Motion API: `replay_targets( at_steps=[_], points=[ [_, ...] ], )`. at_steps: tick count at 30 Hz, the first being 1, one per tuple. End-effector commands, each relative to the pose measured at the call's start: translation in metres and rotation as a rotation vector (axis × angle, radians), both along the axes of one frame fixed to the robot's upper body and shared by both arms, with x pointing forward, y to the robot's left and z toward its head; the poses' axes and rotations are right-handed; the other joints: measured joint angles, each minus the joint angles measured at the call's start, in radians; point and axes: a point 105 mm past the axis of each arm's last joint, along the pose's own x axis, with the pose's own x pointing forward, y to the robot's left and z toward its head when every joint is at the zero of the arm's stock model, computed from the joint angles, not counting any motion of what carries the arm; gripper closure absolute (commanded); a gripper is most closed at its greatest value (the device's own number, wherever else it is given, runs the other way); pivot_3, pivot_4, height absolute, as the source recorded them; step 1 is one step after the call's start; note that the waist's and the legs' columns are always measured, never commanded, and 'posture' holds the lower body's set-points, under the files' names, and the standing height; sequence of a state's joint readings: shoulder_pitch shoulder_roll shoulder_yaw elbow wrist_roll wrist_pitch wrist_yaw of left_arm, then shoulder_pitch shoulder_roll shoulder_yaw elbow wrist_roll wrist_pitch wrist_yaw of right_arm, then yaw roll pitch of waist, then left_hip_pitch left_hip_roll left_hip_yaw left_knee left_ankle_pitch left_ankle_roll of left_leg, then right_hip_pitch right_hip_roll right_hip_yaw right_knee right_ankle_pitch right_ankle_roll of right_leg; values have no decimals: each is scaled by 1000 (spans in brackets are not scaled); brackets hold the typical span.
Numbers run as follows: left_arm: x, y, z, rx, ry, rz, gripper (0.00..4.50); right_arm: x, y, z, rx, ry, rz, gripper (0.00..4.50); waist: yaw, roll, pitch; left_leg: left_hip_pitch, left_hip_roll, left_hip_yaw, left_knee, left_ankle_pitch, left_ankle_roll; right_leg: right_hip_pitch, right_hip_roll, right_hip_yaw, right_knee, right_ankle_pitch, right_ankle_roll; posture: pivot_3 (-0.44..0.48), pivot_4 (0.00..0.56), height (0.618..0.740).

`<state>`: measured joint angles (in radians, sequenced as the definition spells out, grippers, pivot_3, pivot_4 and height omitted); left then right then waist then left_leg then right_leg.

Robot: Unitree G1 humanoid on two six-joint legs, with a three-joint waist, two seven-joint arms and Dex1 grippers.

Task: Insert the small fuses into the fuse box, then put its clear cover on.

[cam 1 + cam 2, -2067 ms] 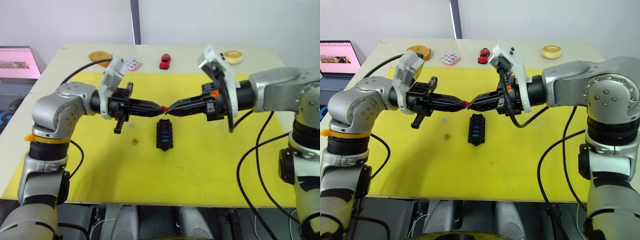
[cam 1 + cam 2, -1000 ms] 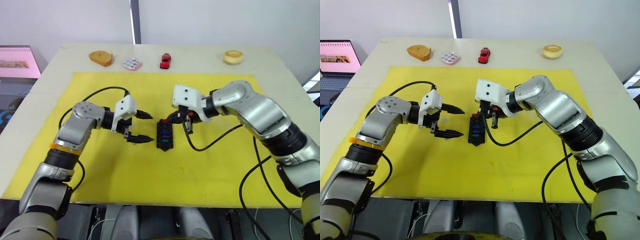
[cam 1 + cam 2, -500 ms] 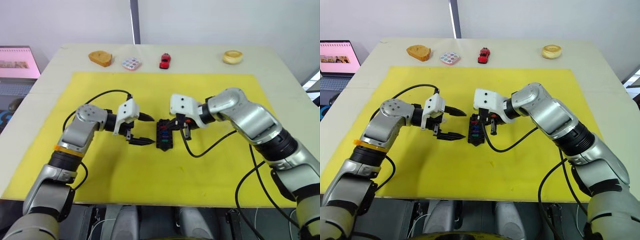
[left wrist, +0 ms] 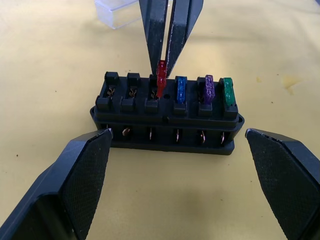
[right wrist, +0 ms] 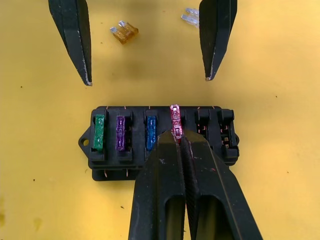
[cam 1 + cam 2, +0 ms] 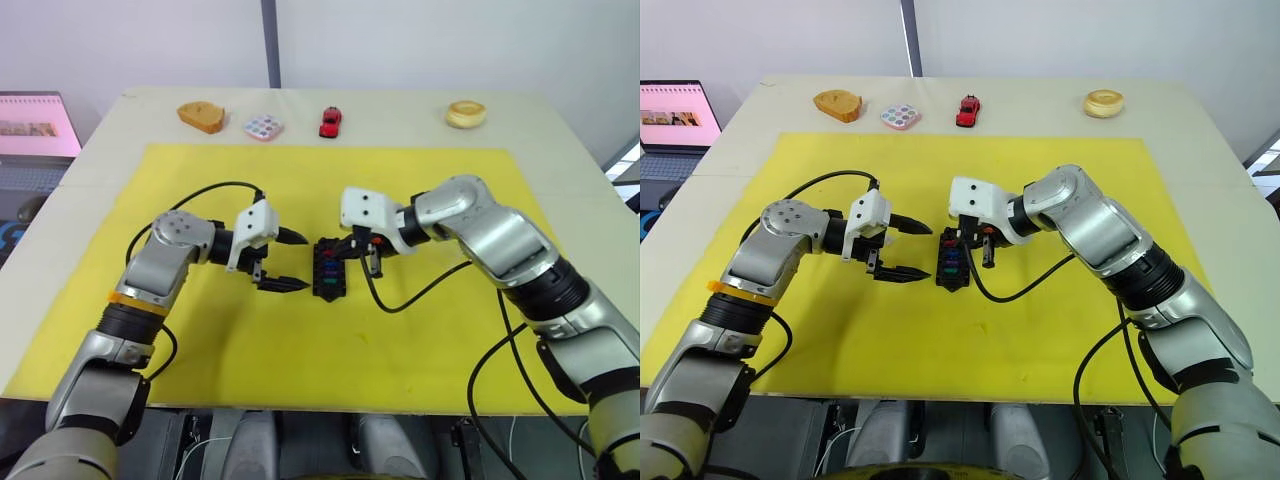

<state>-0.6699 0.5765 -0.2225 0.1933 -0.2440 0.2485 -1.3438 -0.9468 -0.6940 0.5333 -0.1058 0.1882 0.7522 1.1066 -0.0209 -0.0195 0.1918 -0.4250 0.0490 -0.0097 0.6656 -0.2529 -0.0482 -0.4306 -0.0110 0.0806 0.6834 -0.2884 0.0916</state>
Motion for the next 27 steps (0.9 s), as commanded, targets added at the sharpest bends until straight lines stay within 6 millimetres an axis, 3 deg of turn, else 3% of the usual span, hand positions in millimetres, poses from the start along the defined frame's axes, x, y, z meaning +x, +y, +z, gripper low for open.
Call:
replay_targets(
  at_steps=[1, 11, 27],
  points=[
    [-2, -3, 4, -6, -33, -17, 24, 2, -1, 9, 29, -29, 0, 4500, 0, 0, 0, 0, 0, 0, 0, 0, 0, 0, 0, 0, 0, 0, 0, 0, 150, 740],
    [-3, -2, 4, -6, -30, -13, 24, 5, 0, 8, 34, -31, -9, 4500, 0, 0, 0, 0, 0, 0, 0, 0, 0, 0, 0, 0, 0, 0, 0, 0, 150, 740],
    [-4, -4, 2, -2, -36, -12, 24, 11, -7, -16, -41, 15, -46, 4500, -1, 0, 0, 2, 0, 0, 0, 0, 0, 2, 0, 0, 0, 0, 0, 0, 150, 740]
  ],
)
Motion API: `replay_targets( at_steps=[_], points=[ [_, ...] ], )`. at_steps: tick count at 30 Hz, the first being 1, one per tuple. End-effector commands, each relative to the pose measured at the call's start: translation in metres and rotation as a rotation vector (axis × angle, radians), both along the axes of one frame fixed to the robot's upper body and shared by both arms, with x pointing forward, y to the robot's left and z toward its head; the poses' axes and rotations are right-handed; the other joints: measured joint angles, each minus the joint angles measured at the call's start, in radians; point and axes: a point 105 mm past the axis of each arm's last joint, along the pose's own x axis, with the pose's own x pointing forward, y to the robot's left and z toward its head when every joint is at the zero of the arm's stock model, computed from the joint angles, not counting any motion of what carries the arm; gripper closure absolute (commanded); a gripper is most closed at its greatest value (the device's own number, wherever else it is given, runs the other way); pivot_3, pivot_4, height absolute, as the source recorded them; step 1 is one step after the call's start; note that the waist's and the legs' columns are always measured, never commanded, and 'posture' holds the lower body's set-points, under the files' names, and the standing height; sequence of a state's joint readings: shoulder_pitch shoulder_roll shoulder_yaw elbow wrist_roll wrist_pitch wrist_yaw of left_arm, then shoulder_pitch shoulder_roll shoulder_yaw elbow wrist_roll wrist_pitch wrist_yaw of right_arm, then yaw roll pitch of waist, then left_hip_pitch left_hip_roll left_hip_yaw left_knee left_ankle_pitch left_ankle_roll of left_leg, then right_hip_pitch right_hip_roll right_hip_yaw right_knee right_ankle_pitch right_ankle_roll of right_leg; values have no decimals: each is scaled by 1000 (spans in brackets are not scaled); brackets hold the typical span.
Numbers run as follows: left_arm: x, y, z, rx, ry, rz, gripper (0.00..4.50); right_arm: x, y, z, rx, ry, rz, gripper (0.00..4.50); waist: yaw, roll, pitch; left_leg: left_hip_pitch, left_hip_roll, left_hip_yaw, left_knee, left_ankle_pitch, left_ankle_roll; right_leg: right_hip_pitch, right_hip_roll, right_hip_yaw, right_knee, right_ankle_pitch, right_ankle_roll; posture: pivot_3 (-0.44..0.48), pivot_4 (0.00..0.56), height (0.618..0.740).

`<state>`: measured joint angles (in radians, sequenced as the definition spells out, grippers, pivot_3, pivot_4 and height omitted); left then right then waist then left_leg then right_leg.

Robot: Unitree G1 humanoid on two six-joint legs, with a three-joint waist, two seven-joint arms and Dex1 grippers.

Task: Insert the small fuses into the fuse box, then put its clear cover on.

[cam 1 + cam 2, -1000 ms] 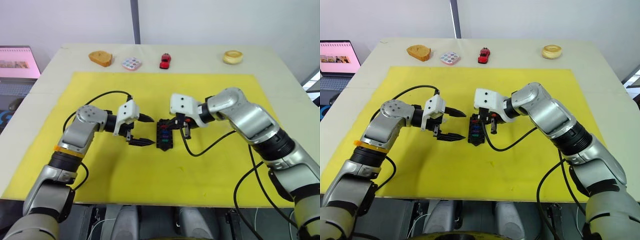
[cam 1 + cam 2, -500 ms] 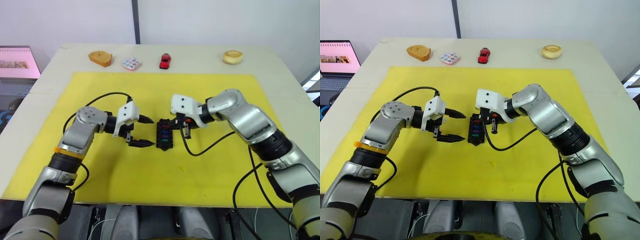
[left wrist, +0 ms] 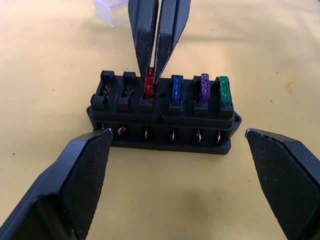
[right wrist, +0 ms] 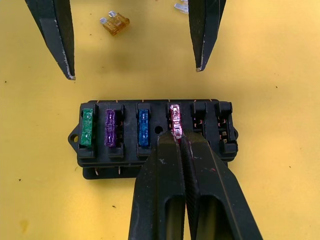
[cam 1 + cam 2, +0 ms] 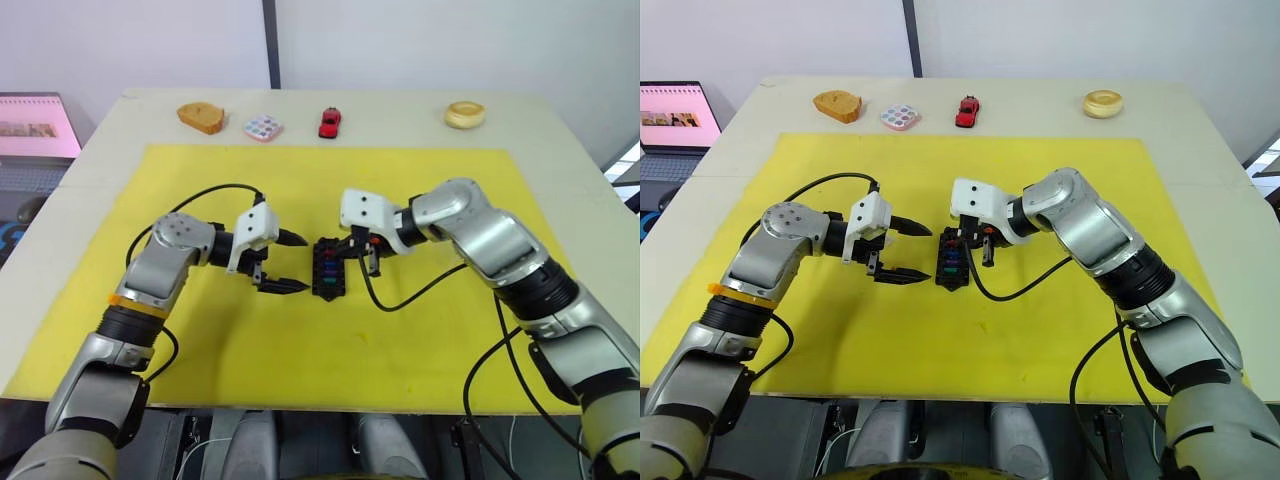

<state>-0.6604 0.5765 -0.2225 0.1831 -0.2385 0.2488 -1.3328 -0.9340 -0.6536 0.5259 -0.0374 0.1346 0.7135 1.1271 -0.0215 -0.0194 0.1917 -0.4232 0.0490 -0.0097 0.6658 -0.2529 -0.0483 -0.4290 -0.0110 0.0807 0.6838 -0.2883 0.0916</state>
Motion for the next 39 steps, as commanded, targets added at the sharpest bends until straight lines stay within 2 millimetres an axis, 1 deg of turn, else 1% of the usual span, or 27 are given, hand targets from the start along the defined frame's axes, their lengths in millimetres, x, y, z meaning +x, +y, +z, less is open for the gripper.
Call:
replay_targets(
  at_steps=[1, 6, 11, 18, 25, 31, 34, 39],
  points=[
    [-3, -4, 4, -5, -31, -21, 24, 4, -6, -8, -44, 6, -34, 4500, 0, 0, 0, 0, 0, 0, 0, 0, 0, 0, 0, 0, 0, 0, 0, 0, 150, 740],
    [-4, -4, 4, -2, -33, -21, 24, 3, -6, -13, -67, 29, -48, 4500, 0, 0, 0, 2, 0, 0, 0, 0, 0, 2, 0, 0, 0, 0, 0, 0, 150, 740],
    [-4, -4, 3, -2, -33, -19, 24, -1, -3, -17, -82, 87, -74, 4500, 0, 0, 0, 3, 0, 0, 0, 0, 0, 2, 0, 0, 0, 0, 0, 0, 150, 740],
    [-5, -5, 2, -3, -34, -20, 24, 0, -6, -28, -124, 113, -121, 4500, 0, 0, -1, 4, 0, 0, 0, 0, 0, 4, 0, 0, 0, 0, 0, 0, 150, 740],
    [-5, -5, 1, -2, -32, -22, 24, -5, -3, -35, -134, 133, -118, 4500, -1, 0, -1, 6, 0, 0, 0, 0, 0, 6, 0, 0, 0, 0, 0, 0, 150, 740],
    [-6, -6, 1, 0, -33, -26, 24, -5, -1, -41, -136, 146, -138, 4500, -5, 0, -2, 10, 0, 0, -1, 0, 0, 9, 0, 0, 0, 0, 0, 0, 150, 740],
    [-6, -6, 1, -3, -32, -26, 24, -6, 1, -39, -122, 147, -135, 4500, -12, 0, -2, 13, 0, 0, -1, 0, 0, 13, 0, 0, 0, 0, 0, 0, 150, 740],
    [-5, -7, 3, -18, -23, -22, 24, -7, 6, -27, -63, 177, -144, 4500, -22, 0, -2, 15, 0, 0, -1, 0, 0, 15, 0, 0, -1, 0, 0, 0, 150, 740]
  ],
)
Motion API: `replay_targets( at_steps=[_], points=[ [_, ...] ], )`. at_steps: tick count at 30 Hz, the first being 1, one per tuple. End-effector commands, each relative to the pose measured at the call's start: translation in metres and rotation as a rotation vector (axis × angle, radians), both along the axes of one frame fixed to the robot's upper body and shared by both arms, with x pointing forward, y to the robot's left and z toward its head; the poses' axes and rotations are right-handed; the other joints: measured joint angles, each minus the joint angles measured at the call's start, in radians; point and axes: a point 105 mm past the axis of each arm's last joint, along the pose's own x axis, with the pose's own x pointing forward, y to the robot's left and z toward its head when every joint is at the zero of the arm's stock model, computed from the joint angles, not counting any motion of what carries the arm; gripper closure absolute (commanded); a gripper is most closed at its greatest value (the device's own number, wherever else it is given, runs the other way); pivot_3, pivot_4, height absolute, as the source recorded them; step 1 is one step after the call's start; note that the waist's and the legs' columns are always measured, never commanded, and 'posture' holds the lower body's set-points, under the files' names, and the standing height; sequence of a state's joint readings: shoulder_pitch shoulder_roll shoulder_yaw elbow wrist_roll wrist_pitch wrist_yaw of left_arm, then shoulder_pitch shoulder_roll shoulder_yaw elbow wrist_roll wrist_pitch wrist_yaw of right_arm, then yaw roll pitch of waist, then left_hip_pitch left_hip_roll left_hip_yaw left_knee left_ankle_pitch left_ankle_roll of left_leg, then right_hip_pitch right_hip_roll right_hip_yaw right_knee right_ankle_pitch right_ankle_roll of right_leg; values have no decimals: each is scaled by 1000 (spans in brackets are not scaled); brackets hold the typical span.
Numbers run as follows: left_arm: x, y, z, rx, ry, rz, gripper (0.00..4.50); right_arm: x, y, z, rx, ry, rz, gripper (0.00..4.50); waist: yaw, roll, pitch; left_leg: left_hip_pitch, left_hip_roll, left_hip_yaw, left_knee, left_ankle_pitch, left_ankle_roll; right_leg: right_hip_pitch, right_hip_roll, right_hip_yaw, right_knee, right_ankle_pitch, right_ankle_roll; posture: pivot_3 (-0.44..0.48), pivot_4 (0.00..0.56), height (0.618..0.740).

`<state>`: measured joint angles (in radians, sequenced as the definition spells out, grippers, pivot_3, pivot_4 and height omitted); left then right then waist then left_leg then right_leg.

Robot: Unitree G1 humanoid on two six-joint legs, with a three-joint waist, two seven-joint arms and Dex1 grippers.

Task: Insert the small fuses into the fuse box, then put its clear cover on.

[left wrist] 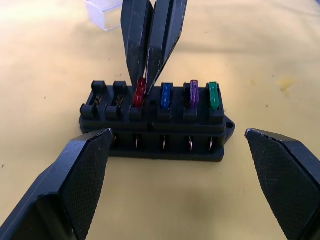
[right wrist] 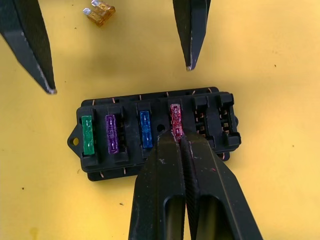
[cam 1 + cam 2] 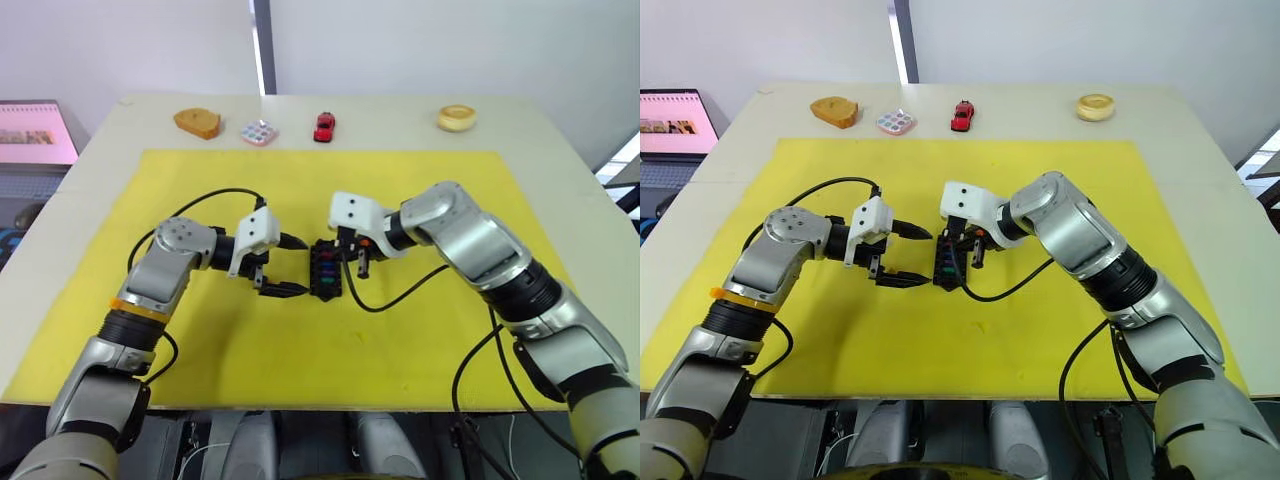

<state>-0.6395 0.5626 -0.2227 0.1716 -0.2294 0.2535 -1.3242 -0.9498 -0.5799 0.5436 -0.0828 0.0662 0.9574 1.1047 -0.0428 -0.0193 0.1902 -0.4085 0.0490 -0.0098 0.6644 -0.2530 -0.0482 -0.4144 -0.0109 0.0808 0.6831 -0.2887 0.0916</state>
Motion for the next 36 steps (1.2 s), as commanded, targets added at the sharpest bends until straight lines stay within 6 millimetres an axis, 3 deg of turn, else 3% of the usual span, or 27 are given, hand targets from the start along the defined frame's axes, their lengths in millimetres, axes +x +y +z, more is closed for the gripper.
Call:
replay_targets(
  at_steps=[1, 23, 28, 36],
  points=[
    [-3, -4, 9, -13, -35, -25, 24, -5, -1, -16, -12, 99, -26, 4500, -1, 0, 0, 0, 0, 0, 0, 0, 0, 0, 0, 0, 0, 0, 0, 0, 150, 740],
    [-3, -1, 4, 13, -44, -19, 24, 1, 6, 6, 1, 2, 8, 4500, -4, 0, 0, 0, 0, 0, -1, 0, 0, -1, 0, 0, 0, 0, 0, 0, 150, 740],
    [-3, -1, 3, 14, -44, -20, 24, 1, 8, 19, 23, -29, 15, 4500, -3, 0, 0, 0, 0, 0, -1, 0, 0, -1, 0, 0, 0, 0, 0, 0, 150, 740],
    [-3, -2, 3, 14, -46, -22, 24, 0, 8, 19, 14, -36, 16, 4500, -3, 0, 0, -1, 0, 0, -1, 0, 0, -2, 0, 0, 0, 0, 0, 0, 150, 740]
  ],
)
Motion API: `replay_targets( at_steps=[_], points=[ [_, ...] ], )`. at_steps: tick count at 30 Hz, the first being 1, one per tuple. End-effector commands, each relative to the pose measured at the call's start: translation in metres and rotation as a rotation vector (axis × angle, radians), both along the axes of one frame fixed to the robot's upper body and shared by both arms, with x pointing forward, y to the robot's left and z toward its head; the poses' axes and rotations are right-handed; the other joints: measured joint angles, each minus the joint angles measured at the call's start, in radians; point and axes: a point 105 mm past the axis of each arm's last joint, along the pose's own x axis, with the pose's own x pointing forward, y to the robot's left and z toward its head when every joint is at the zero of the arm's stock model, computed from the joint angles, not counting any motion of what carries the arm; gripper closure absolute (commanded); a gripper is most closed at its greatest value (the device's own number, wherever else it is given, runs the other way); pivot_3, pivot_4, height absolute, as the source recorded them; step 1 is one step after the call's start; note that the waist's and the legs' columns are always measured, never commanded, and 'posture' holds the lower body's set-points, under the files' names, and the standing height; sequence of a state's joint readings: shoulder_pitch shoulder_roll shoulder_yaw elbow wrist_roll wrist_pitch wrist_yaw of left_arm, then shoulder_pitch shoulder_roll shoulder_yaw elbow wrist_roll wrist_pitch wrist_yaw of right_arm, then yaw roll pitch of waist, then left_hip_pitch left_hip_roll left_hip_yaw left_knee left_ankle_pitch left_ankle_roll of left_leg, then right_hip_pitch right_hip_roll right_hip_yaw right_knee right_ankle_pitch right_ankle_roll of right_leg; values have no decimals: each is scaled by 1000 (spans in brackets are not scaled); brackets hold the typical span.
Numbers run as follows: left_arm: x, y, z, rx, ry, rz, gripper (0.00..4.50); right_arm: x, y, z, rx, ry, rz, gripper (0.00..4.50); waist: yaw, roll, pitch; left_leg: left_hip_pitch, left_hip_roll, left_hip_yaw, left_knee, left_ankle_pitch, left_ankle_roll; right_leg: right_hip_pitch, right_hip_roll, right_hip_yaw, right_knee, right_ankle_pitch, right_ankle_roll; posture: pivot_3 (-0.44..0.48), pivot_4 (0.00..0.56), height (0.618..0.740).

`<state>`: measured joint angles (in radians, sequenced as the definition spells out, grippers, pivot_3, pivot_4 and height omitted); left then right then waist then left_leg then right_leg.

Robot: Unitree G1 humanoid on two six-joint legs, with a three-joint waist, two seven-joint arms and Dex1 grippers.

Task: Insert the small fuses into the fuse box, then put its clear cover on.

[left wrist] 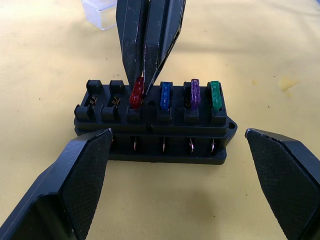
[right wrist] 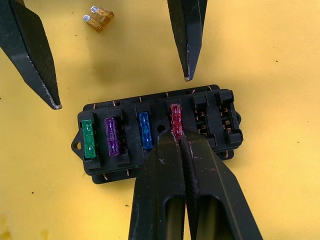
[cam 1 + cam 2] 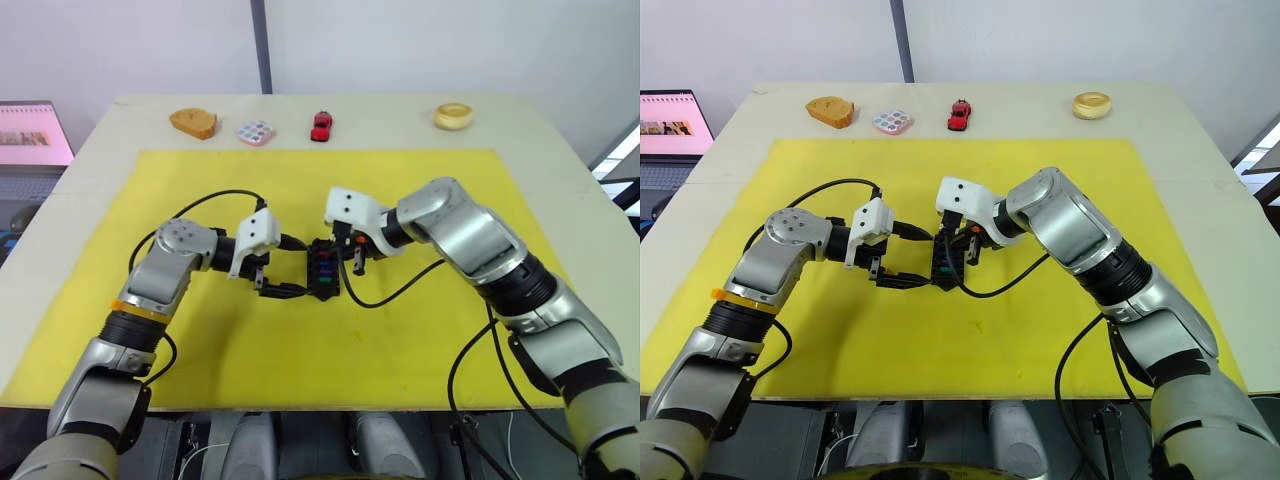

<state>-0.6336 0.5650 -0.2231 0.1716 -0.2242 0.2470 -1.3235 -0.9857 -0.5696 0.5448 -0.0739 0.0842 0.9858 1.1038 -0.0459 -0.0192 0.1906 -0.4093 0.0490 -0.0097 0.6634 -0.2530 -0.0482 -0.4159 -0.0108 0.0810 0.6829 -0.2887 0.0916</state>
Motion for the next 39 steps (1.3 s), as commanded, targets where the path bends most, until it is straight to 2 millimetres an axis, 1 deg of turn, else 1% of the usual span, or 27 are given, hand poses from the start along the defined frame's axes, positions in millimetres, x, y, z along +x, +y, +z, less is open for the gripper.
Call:
replay_targets(
  at_steps=[1, 31, 39],
  points=[
    [-3, -3, 5, 8, -43, -24, 24, 0, 3, 11, 5, -42, 14, 4500, 0, 0, 0, 0, 0, 0, 0, 0, 0, 0, 0, 0, 0, 0, 0, 0, 150, 740],
    [-5, -3, 3, 14, -45, -25, 24, -3, 6, 14, 8, -62, 36, 4500, 0, 0, 0, -1, 0, 0, -1, 0, 0, -1, 0, 0, 0, 0, 0, 0, 150, 740],
    [-5, -3, 2, 13, -43, -24, 24, -5, 7, 18, 27, 2, 17, 4500, 1, 0, 0, -1, 0, 0, -1, 0, 0, -2, 0, 0, 0, 0, 0, 0, 150, 740]
  ],
)
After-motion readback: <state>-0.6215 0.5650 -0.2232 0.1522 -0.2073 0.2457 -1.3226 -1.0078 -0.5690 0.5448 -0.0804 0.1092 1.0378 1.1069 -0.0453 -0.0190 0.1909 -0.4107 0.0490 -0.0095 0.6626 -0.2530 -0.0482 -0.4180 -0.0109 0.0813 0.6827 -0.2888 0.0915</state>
